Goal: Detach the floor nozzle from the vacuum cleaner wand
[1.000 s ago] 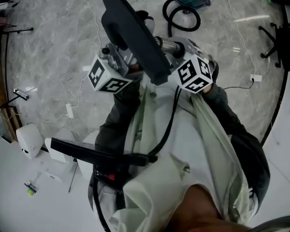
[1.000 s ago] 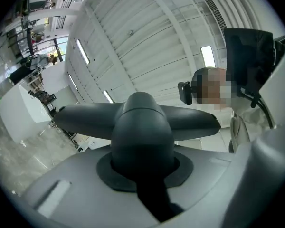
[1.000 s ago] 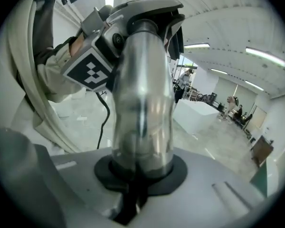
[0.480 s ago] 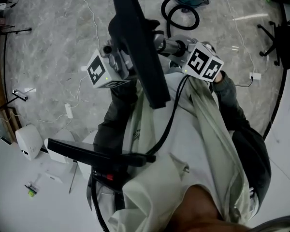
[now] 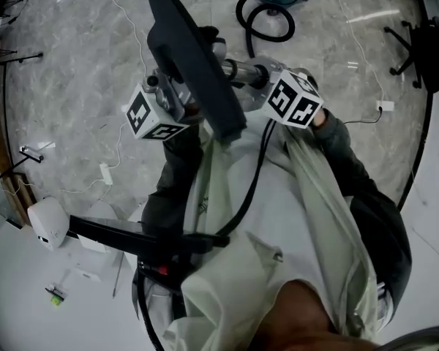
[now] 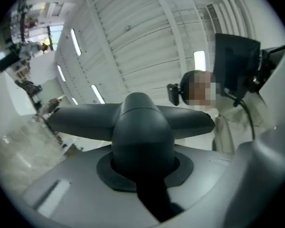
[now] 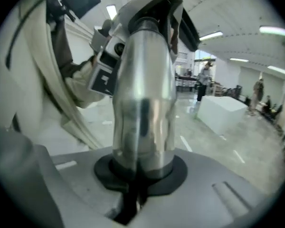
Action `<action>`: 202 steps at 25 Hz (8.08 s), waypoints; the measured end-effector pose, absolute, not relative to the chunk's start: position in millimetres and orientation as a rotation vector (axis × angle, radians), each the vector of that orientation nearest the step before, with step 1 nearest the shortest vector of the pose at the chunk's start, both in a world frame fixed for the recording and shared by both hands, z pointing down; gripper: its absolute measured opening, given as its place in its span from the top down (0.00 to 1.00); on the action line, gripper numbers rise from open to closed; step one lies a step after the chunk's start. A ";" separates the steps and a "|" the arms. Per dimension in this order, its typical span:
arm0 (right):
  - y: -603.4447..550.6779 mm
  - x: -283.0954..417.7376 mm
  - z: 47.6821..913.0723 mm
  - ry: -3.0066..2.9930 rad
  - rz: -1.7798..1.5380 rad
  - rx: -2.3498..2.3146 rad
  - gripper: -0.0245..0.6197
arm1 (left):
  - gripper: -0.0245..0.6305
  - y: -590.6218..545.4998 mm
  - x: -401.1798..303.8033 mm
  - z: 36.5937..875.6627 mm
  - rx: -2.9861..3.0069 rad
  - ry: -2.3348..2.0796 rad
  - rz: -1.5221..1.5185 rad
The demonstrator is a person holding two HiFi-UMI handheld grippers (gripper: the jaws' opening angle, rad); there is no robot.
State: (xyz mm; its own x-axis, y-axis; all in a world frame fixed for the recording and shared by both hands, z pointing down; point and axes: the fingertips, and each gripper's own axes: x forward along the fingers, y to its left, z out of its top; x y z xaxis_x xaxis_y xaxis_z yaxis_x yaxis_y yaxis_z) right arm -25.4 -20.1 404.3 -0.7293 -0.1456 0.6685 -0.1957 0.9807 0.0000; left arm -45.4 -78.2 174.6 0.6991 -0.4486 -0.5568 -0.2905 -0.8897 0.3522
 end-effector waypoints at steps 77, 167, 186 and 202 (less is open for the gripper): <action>-32.0 -32.9 412.4 -2.414 0.070 0.513 0.90 | 0.85 -83.1 -44.3 193.0 2.649 -0.739 -0.868; -20.1 -15.7 457.7 -2.318 0.107 0.538 0.90 | 0.84 -100.2 -52.4 258.3 2.308 -1.101 -0.754; 17.1 -48.4 434.5 -2.463 0.251 0.030 0.90 | 0.84 -51.2 -58.2 211.7 2.675 -0.428 -1.028; 36.4 -46.8 431.1 -2.533 0.267 -0.207 0.90 | 0.85 -29.6 -42.5 207.7 2.790 -0.227 -0.956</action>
State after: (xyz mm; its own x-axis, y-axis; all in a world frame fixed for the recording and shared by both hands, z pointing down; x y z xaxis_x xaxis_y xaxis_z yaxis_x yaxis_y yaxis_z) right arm -46.8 36.4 431.1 -0.8210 0.2050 0.5328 0.0892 0.9679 -0.2349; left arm -42.5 -29.6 207.7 0.7812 -0.2027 -0.5905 -0.0846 -0.9715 0.2216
